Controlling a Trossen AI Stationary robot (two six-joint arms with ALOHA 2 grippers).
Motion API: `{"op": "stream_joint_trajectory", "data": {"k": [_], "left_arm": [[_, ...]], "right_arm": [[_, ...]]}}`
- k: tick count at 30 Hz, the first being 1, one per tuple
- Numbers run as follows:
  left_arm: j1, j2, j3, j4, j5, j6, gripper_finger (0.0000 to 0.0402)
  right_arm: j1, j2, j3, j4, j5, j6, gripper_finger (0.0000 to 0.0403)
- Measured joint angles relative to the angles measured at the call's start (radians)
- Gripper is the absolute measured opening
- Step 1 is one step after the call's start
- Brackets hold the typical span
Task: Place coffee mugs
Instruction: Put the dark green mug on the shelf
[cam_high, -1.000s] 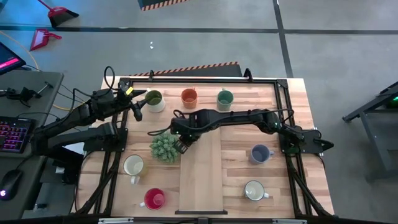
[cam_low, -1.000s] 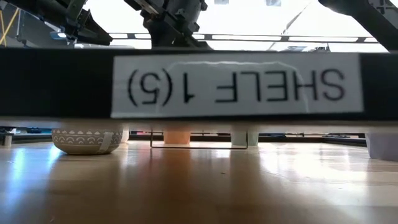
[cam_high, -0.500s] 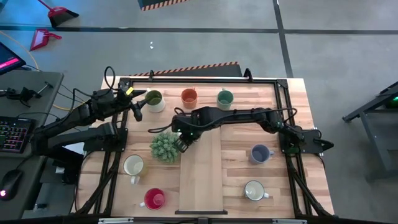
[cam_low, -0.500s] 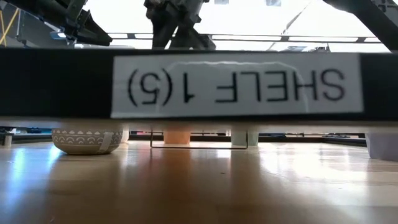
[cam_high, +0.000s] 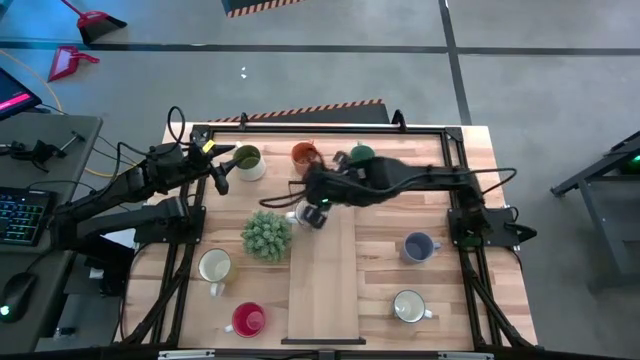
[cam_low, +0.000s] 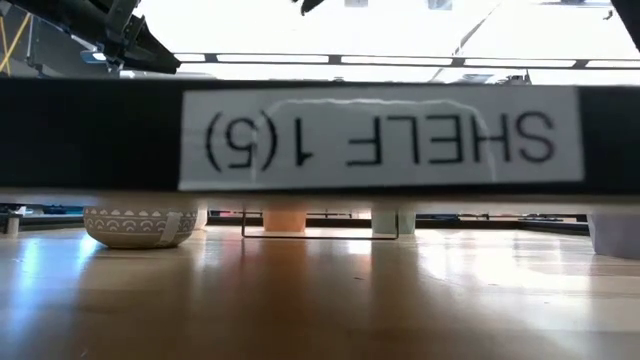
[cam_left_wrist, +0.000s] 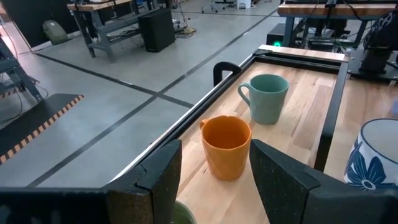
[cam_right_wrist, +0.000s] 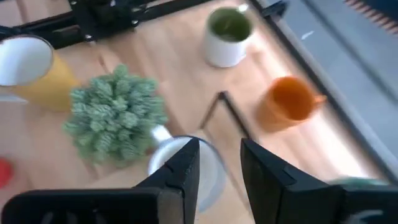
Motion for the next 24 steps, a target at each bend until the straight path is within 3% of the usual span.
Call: {"op": "stream_joint_trajectory", "data": {"k": [6, 10, 13, 17, 20, 24], "left_arm": [[0.0, -0.001, 0.0, 0.0, 0.0, -0.001, 0.0179], [0.0, -0.001, 0.0, 0.001, 0.0, -0.024, 0.0179], [0.0, -0.001, 0.0, 0.007, 0.0, -0.025, 0.0179], [0.0, -0.001, 0.0, 0.007, 0.0, -0.034, 0.0179], [0.0, -0.001, 0.0, 0.007, 0.0, -0.045, 0.0179], [0.0, 0.0, 0.0, 0.028, 0.004, -0.082, 0.0179]], "right_arm": [[-0.004, -0.122, 0.0, -0.21, 0.154, 0.009, 0.0094], [-0.033, -0.19, -0.072, -0.301, 0.18, 0.026, 0.0094], [-0.065, -0.279, -0.244, -0.269, 0.187, 0.016, 0.0094], [-0.11, -0.456, -0.574, -0.218, 0.207, 0.132, 0.0094], [-0.13, -0.625, -0.841, -0.036, 0.184, 0.141, 0.0094], [-0.147, -0.86, -1.166, 0.328, 0.091, 0.033, 0.0094]]}}
